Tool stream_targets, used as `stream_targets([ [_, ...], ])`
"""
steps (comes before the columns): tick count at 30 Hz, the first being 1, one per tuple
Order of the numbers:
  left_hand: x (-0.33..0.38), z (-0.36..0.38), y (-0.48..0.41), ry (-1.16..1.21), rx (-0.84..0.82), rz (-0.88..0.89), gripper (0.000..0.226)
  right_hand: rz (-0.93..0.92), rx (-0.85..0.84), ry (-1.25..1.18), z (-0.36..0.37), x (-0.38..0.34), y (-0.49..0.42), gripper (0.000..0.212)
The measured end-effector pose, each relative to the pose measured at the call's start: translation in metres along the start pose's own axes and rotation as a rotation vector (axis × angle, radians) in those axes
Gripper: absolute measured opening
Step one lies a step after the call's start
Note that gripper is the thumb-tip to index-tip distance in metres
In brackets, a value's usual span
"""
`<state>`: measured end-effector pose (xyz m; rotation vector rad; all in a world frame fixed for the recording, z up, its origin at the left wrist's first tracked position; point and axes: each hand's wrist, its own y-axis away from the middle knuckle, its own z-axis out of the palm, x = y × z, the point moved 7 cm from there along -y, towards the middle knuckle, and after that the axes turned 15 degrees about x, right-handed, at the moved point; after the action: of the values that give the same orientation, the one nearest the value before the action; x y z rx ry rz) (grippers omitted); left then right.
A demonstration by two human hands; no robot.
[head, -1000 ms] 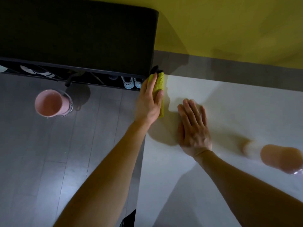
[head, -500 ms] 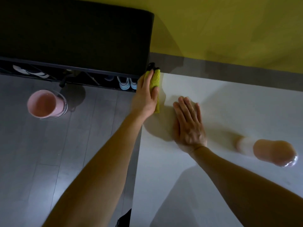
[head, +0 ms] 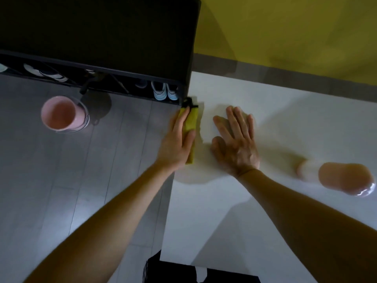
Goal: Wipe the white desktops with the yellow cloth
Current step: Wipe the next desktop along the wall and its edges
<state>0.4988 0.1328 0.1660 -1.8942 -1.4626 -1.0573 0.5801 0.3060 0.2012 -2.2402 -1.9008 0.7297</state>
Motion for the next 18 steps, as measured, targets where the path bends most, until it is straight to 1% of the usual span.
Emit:
stream_targets([
  [3, 0.021, 0.011, -0.071, -0.032, 0.049, 0.06, 0.063, -0.015, -0.001, 0.022, 0.0, 0.001, 0.002, 0.058],
  [4, 0.021, 0.012, -0.08, -0.041, 0.061, 0.056, 0.062, -0.019, 0.007, 0.02, 0.001, 0.001, 0.001, 0.058],
  [6, 0.02, 0.009, -0.07, -0.071, 0.107, 0.08, 0.061, -0.011, 0.004, 0.027, 0.002, 0.002, 0.0, 0.057],
  [8, 0.018, 0.002, -0.031, -0.049, 0.128, 0.099, 0.06, 0.003, -0.025, 0.064, 0.003, 0.002, 0.0, 0.057],
  [11, -0.002, -0.011, 0.058, -0.051, 0.105, 0.013, 0.06, 0.0, -0.078, 0.104, 0.003, 0.0, -0.001, 0.059],
  [15, -0.028, -0.03, 0.187, -0.112, 0.06, -0.044, 0.058, -0.002, -0.116, 0.124, -0.003, 0.0, -0.002, 0.063],
  [16, -0.031, -0.032, 0.203, -0.133, 0.051, -0.047, 0.058, -0.012, -0.118, 0.129, -0.003, -0.001, -0.002, 0.065],
  [18, -0.032, -0.033, 0.206, -0.17, 0.045, -0.06, 0.06, -0.033, -0.118, 0.124, -0.004, -0.002, -0.002, 0.071],
])
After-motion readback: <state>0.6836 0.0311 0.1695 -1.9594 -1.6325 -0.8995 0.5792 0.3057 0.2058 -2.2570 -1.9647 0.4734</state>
